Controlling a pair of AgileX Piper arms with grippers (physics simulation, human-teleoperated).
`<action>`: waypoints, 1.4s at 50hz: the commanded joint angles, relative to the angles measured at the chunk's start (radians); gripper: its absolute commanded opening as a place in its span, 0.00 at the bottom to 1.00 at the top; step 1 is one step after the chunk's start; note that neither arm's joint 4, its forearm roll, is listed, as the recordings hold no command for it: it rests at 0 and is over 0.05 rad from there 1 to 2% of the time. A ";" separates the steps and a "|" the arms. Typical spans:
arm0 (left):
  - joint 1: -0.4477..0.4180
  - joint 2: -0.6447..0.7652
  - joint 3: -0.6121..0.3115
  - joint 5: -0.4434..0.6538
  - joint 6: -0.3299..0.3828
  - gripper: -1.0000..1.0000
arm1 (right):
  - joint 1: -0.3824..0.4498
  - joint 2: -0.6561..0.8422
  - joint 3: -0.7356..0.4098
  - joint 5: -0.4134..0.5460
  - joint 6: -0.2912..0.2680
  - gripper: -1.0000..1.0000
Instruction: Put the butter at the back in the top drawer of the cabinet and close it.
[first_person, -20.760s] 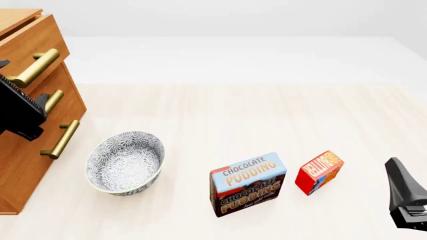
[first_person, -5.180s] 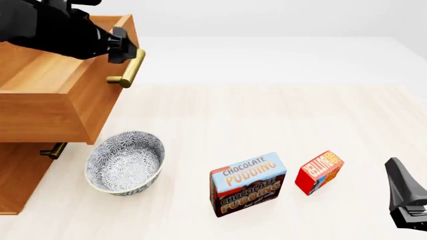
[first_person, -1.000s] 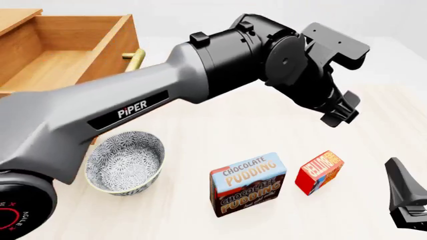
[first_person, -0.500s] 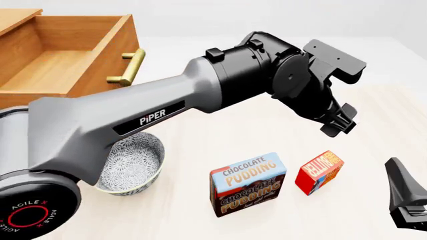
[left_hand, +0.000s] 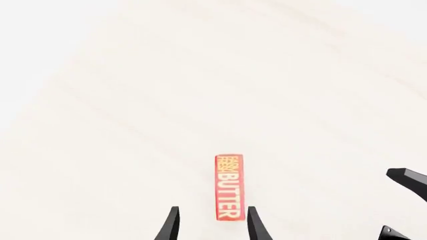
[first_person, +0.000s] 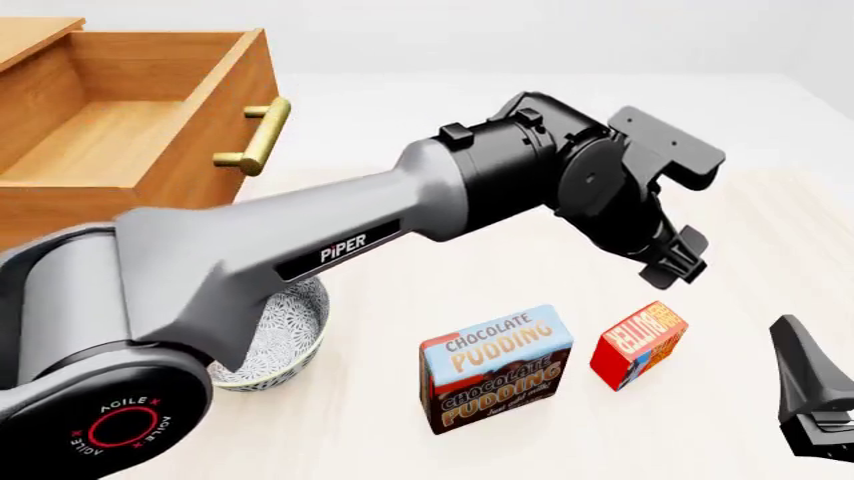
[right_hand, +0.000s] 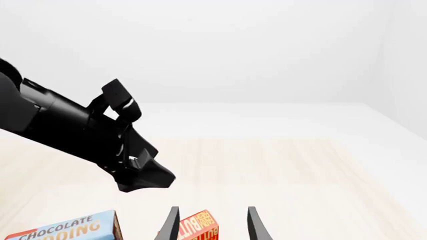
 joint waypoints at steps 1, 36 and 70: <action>-0.002 0.031 -0.025 0.005 -0.005 1.00 | 0.000 0.000 0.000 0.000 0.000 1.00; -0.019 0.098 -0.081 0.015 -0.029 1.00 | 0.000 0.000 0.000 0.000 0.000 1.00; -0.031 0.164 -0.133 0.020 -0.054 1.00 | 0.000 0.000 0.000 0.000 0.000 1.00</action>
